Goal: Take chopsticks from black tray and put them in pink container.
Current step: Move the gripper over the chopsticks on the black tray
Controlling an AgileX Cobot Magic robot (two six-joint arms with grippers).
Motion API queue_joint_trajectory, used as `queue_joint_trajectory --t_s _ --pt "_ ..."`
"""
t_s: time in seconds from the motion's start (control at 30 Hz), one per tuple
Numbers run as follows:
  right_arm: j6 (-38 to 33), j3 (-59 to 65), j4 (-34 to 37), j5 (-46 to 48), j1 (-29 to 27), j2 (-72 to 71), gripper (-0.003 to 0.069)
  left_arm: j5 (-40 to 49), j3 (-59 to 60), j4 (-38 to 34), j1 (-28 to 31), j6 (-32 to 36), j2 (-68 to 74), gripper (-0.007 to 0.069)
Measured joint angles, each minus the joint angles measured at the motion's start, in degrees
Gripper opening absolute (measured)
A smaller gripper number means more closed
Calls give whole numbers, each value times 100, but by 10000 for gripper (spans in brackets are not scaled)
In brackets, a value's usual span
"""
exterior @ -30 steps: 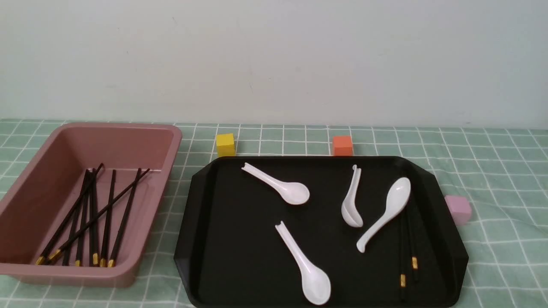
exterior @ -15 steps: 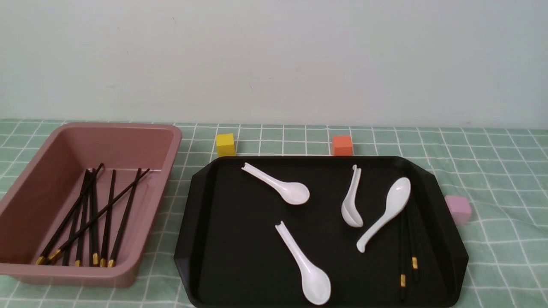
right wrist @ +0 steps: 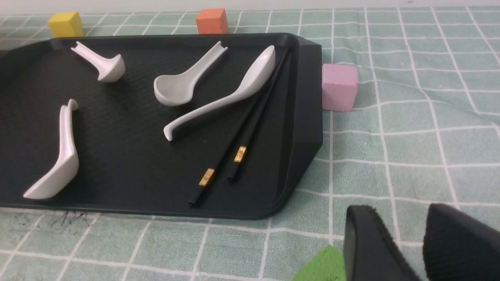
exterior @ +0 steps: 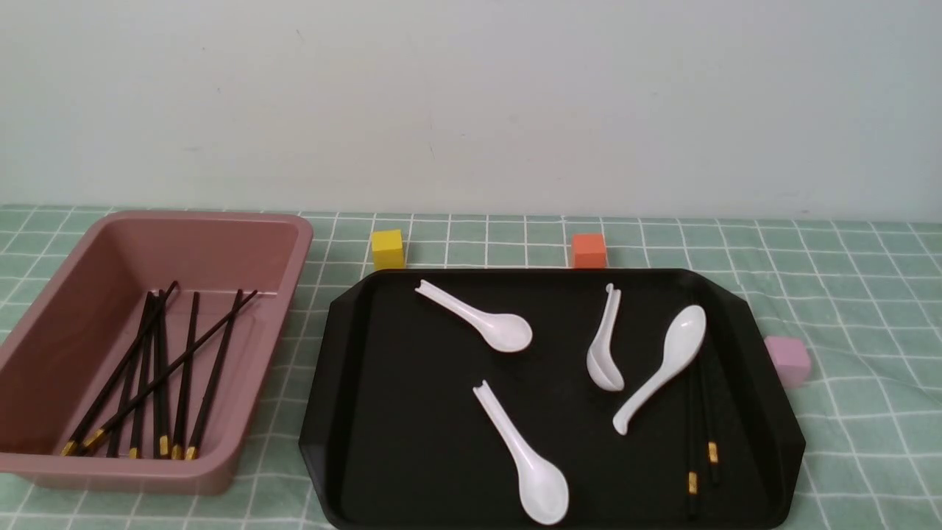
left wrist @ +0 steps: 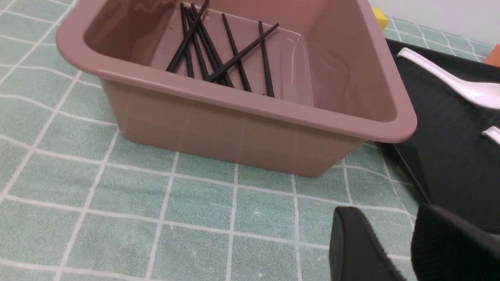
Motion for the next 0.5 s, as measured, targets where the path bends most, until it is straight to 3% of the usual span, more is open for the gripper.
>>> queue_joint_trajectory --t_s 0.5 --pt "0 0 167 -19 0 0 240 0 0 0 0 0 0 239"
